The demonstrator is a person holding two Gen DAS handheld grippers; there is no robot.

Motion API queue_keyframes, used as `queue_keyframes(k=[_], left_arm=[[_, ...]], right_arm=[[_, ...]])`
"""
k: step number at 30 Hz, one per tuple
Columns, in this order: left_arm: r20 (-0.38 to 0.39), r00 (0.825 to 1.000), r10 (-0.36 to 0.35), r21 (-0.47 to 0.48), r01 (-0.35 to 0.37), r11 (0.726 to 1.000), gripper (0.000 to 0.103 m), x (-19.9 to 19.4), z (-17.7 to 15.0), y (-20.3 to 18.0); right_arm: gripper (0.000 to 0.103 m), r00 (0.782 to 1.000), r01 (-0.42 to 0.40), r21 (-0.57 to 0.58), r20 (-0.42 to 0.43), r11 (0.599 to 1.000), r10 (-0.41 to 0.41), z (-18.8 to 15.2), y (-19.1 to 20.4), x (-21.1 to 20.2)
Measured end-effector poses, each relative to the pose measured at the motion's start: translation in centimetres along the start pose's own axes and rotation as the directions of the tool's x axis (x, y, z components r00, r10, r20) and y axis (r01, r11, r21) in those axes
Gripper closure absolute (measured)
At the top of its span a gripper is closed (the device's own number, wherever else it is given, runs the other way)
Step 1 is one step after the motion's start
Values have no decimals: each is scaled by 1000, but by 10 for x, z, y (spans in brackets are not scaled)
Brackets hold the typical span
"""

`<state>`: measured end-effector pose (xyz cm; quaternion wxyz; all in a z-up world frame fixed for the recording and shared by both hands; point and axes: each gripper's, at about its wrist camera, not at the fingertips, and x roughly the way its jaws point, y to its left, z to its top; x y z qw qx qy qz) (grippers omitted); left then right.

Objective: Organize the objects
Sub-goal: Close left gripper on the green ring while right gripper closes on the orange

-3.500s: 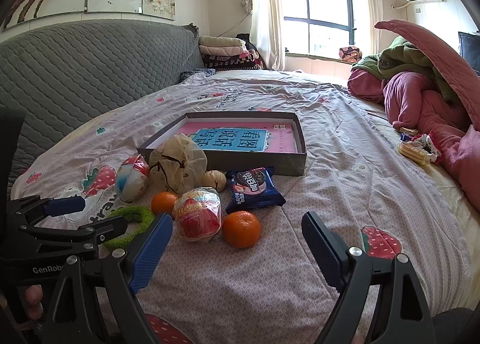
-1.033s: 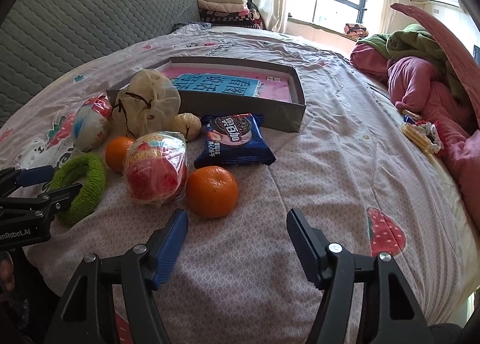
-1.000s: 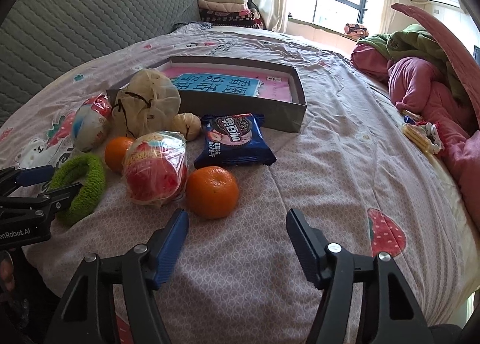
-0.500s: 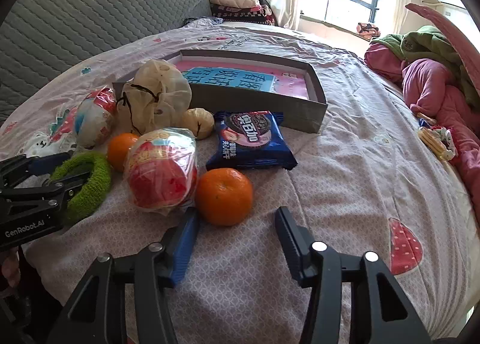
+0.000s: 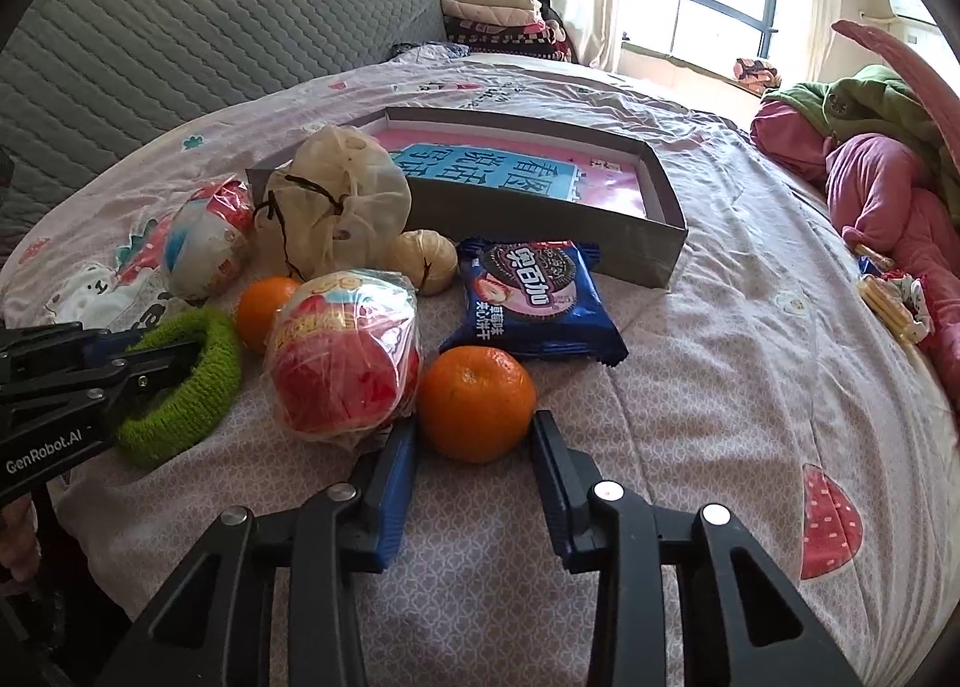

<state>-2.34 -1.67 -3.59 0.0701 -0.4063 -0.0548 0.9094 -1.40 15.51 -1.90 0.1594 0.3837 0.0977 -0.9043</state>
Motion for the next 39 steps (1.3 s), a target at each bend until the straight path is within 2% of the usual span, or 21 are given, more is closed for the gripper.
queue_keyframes(k=[11, 13, 14, 17, 38, 39], left_arm=[[79, 997, -24, 15, 22, 1000, 89, -25, 0, -2], [109, 994, -18, 20, 16, 1000, 89, -32, 0, -2], [124, 992, -17, 23, 14, 1000, 89, -36, 1, -3], [149, 989, -12, 35, 7, 999, 89, -41, 3, -4], [128, 992, -23, 44, 18, 999, 89, -36, 1, -7], [127, 992, -23, 45, 17, 999, 89, -36, 1, -7]], right_arm=[[67, 999, -7, 31, 43, 999, 5, 2, -8, -13], [70, 998, -8, 40, 60, 999, 5, 4, -10, -17], [76, 998, -7, 43, 66, 999, 4, 4, -10, -18], [76, 997, -16, 50, 82, 999, 12, 6, -13, -21], [73, 998, -49, 89, 53, 995, 44, 8, -16, -9], [71, 998, -48, 92, 52, 995, 43, 8, -16, -9]])
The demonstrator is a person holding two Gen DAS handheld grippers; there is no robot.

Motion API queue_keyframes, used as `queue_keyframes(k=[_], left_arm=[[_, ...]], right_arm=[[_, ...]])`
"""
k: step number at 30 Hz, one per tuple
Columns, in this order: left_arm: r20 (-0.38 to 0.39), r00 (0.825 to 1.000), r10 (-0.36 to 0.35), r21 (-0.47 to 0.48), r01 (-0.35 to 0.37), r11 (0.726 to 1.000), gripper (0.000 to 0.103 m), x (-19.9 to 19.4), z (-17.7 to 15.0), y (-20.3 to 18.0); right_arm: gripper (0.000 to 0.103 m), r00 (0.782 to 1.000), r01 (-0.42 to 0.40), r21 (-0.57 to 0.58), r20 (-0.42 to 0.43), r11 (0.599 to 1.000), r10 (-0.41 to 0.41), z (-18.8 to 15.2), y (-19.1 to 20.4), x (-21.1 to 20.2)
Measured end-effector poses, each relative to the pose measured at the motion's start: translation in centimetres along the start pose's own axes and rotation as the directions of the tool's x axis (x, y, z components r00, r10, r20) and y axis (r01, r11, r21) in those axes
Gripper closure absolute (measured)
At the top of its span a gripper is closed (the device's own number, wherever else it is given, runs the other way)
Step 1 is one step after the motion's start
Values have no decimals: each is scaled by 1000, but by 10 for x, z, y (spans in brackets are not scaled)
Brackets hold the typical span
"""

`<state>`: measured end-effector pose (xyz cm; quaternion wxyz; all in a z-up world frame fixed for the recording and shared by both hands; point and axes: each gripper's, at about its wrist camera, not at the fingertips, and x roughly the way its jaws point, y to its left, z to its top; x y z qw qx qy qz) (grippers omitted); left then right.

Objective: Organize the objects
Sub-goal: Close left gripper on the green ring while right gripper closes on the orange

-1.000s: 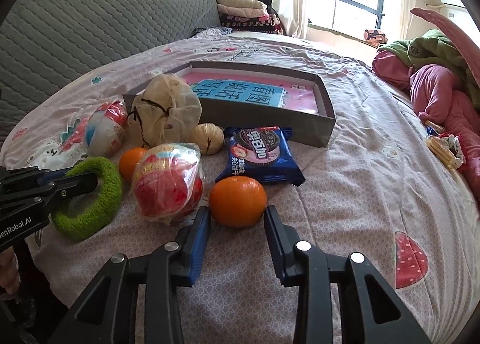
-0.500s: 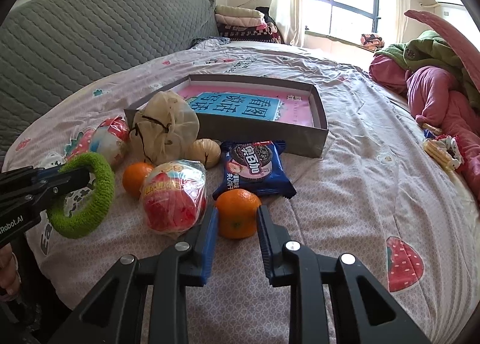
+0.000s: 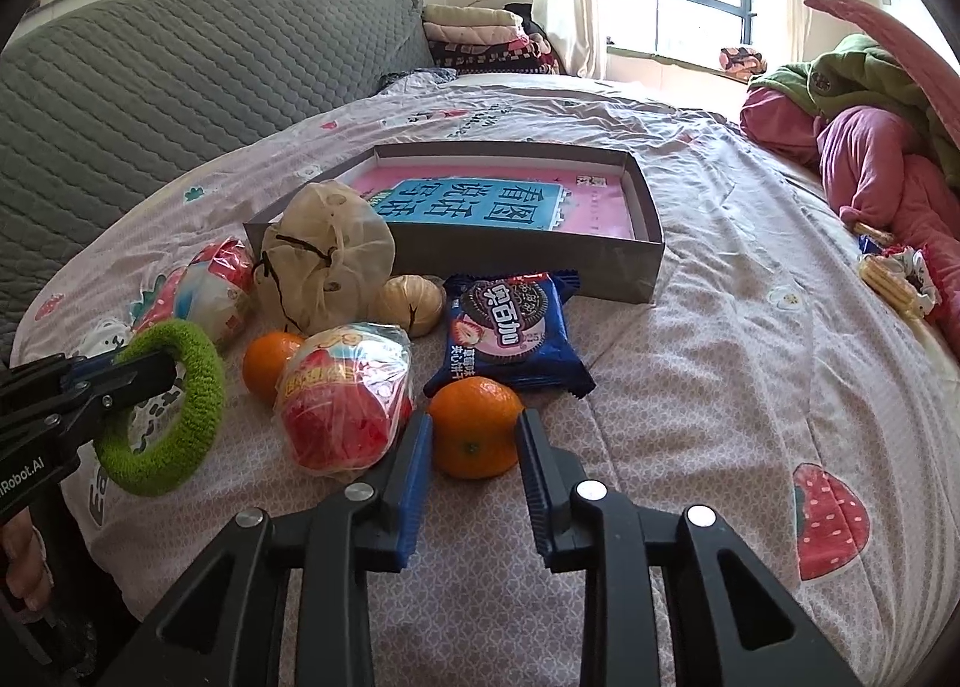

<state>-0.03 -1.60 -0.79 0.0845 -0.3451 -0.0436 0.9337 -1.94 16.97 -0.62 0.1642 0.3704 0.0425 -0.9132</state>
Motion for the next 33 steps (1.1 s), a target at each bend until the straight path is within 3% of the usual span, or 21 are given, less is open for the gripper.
queue_keyframes(k=[3, 7, 12, 23, 33], left_arm=[[0, 1000, -2, 1, 2, 1000, 89, 0, 0, -1], [4, 1000, -3, 2, 3, 1000, 89, -2, -1, -1], [15, 1000, -5, 2, 5, 1000, 89, -4, 1, -2], [83, 996, -21, 6, 21, 1000, 89, -18, 16, -8], [62, 997, -38, -28, 40, 999, 89, -10, 19, -5]], right_arm=[[65, 999, -19, 23, -27, 1000, 19, 0, -3, 6], [65, 997, -46, 47, -58, 998, 49, -2, -5, 14], [65, 1000, 5, 8, -16, 1000, -5, 0, -2, 5], [66, 999, -2, 35, 53, 999, 0, 9, -6, -12], [67, 998, -7, 29, 61, 1000, 6, 13, -7, -10]])
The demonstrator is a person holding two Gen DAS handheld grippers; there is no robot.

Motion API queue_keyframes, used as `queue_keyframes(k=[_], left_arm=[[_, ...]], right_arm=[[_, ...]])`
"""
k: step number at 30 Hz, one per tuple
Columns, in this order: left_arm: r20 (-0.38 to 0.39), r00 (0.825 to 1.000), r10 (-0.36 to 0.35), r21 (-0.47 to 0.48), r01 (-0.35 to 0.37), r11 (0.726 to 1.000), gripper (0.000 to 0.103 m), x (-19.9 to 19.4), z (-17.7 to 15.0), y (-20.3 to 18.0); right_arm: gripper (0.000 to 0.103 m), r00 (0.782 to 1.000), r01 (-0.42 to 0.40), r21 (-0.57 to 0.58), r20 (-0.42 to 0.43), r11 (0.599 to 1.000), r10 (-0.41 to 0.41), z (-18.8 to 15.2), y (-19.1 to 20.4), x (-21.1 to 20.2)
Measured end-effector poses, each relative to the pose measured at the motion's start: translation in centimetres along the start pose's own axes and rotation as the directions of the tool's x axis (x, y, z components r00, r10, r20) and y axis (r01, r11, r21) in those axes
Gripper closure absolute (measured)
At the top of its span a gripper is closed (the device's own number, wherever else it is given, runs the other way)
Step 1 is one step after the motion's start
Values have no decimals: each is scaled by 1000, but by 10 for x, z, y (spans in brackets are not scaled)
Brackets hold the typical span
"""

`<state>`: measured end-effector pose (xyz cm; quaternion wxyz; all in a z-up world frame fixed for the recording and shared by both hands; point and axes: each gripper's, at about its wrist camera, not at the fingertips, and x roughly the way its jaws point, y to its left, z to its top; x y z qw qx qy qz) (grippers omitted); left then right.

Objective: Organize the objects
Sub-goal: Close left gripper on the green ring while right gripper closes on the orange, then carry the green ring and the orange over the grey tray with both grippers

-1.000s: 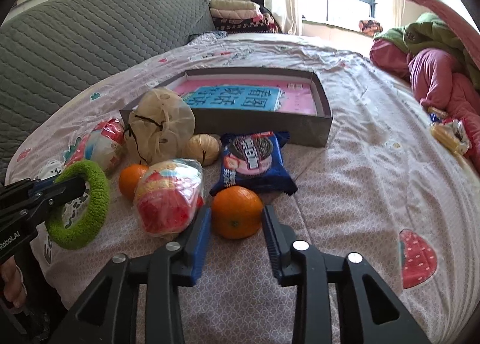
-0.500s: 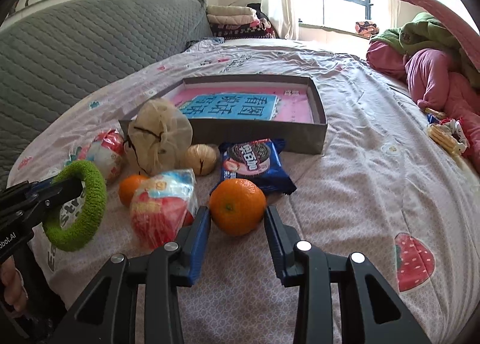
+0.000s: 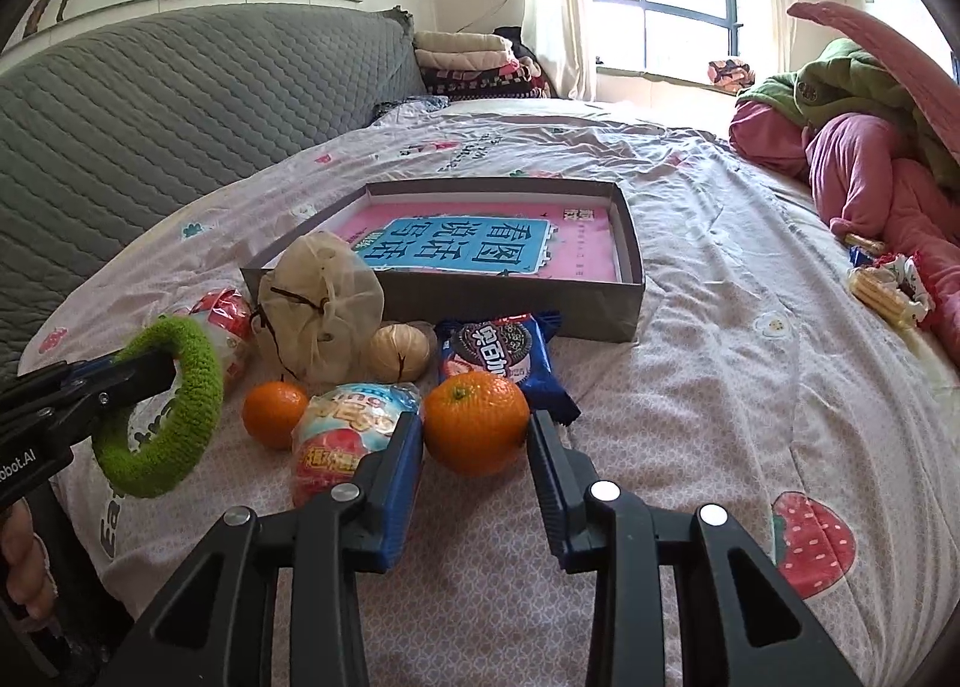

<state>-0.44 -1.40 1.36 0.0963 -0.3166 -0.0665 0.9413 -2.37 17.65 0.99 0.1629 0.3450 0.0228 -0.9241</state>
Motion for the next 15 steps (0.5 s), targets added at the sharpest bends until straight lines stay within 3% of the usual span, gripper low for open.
queue_keyframes(k=[15], left_arm=[[-9, 1000, -1, -10, 1, 1000, 89, 4, 2, 1]], right_arm=[[68, 999, 3, -15, -41, 1000, -4, 0, 0, 16]])
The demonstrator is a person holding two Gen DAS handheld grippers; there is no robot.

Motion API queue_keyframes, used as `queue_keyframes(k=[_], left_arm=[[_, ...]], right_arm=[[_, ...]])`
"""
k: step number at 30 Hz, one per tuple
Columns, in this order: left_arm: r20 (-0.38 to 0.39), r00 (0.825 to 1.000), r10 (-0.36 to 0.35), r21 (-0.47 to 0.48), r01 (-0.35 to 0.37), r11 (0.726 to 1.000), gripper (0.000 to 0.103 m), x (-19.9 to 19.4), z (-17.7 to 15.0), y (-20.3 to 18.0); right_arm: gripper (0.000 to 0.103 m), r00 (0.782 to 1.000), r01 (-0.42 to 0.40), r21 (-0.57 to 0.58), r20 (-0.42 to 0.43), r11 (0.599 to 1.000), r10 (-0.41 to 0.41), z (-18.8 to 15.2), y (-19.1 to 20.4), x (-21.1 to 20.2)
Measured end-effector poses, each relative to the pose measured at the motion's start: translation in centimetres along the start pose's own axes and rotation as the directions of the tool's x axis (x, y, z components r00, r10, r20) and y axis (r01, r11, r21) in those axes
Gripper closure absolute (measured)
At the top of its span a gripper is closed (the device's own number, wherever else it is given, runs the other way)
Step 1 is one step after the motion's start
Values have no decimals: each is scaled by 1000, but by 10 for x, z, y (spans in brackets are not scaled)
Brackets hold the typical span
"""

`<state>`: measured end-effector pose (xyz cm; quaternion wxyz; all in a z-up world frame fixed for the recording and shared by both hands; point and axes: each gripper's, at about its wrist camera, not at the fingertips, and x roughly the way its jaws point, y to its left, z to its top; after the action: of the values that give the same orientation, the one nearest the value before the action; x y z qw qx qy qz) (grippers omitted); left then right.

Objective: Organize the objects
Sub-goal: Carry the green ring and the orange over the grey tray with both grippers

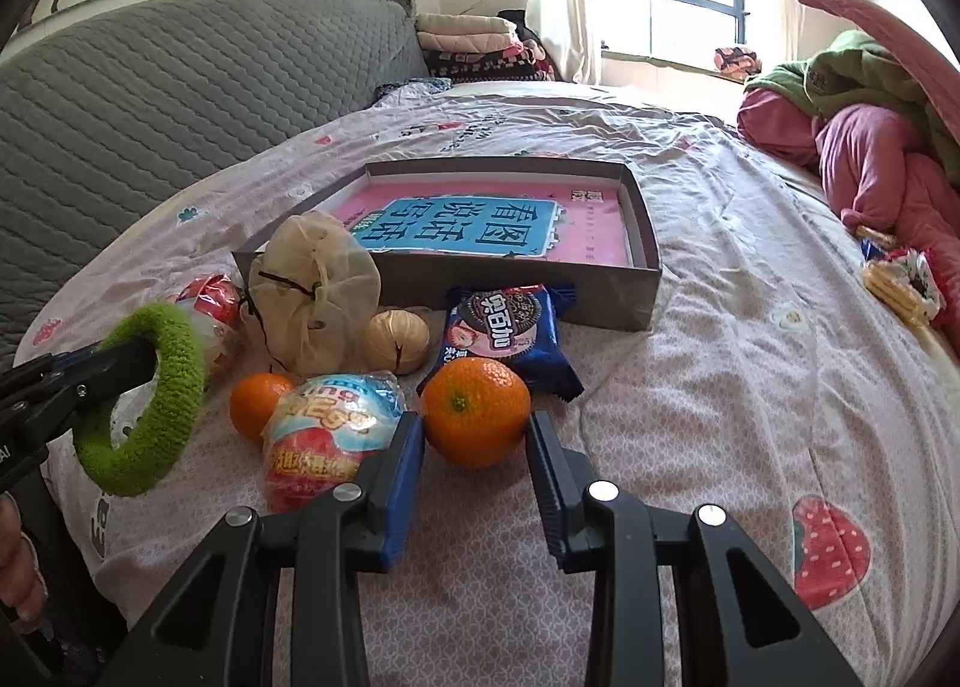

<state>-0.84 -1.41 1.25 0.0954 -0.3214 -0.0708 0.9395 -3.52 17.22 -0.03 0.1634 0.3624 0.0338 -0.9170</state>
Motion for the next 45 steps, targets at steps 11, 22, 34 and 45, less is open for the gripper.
queue_keyframes(k=[11, 22, 34, 45], left_arm=[[-15, 1000, -9, 7, 9, 1000, 89, 9, 4, -4], [4, 1000, -22, 2, 22, 1000, 89, 20, 24, -1], [7, 1000, -22, -23, 22, 999, 89, 29, 37, 6], [14, 1000, -22, -14, 22, 1000, 88, 36, 50, 2]], right_arm=[[68, 999, -26, 44, -30, 999, 27, 7, -6, 16], [68, 997, -58, 32, 53, 998, 56, 20, -1, 0], [69, 995, -42, -18, 90, 999, 43, 35, 7, -2], [69, 992, -29, -37, 123, 999, 34, 53, 5, -1]])
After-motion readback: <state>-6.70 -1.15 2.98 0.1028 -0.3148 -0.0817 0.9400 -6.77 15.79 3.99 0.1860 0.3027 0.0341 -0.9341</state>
